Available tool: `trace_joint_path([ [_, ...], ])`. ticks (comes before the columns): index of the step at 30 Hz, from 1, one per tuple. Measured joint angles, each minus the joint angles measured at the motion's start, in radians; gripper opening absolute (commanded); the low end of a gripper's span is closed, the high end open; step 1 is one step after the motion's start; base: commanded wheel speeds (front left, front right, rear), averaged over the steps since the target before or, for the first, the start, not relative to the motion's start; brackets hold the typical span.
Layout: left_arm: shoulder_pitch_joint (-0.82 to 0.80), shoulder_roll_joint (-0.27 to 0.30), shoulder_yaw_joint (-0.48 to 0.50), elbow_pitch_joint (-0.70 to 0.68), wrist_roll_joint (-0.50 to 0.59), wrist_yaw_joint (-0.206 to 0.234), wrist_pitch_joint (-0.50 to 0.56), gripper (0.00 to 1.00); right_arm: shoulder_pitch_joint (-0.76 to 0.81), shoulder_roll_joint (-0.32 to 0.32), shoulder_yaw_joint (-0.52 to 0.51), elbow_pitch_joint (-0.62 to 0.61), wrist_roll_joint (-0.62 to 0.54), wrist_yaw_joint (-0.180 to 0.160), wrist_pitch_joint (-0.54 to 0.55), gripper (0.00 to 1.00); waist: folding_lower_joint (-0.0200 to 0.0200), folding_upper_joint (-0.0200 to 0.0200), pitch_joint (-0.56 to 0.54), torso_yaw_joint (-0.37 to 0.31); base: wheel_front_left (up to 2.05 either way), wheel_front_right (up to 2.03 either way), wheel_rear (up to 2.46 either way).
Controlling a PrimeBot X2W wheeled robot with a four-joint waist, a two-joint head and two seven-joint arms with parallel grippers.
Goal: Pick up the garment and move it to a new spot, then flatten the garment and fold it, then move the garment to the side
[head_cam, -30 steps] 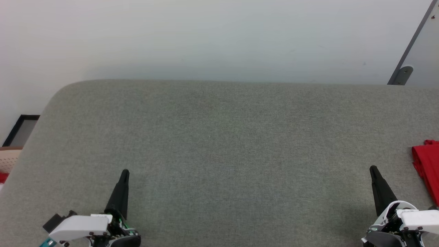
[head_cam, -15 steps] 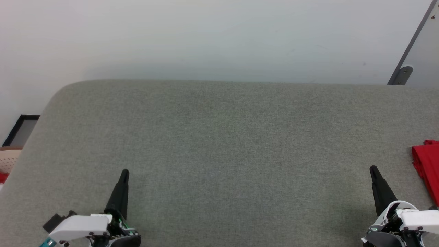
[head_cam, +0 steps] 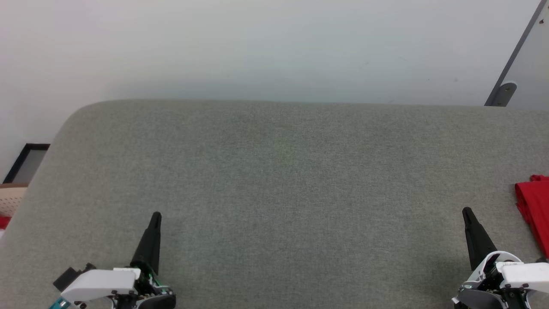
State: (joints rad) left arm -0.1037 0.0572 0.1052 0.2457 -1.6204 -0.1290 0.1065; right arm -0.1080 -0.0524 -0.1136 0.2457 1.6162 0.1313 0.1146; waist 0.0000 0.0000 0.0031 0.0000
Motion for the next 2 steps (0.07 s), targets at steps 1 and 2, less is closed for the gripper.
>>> trace_joint_path([
  [1,0.000,0.000,0.000,0.000,0.000,0.000,0.000,0.00,0.000,0.000,0.000,0.000,0.000,0.000,0.000,0.00,0.0000,0.0000,0.000,0.000,0.00,0.00,0.00],
  [2,0.000,0.000,0.000,0.000,0.000,0.000,0.000,0.00,0.000,0.000,0.000,0.000,0.000,0.000,0.000,0.00,0.0000,0.0000,0.000,0.000,0.00,0.00,0.00],
])
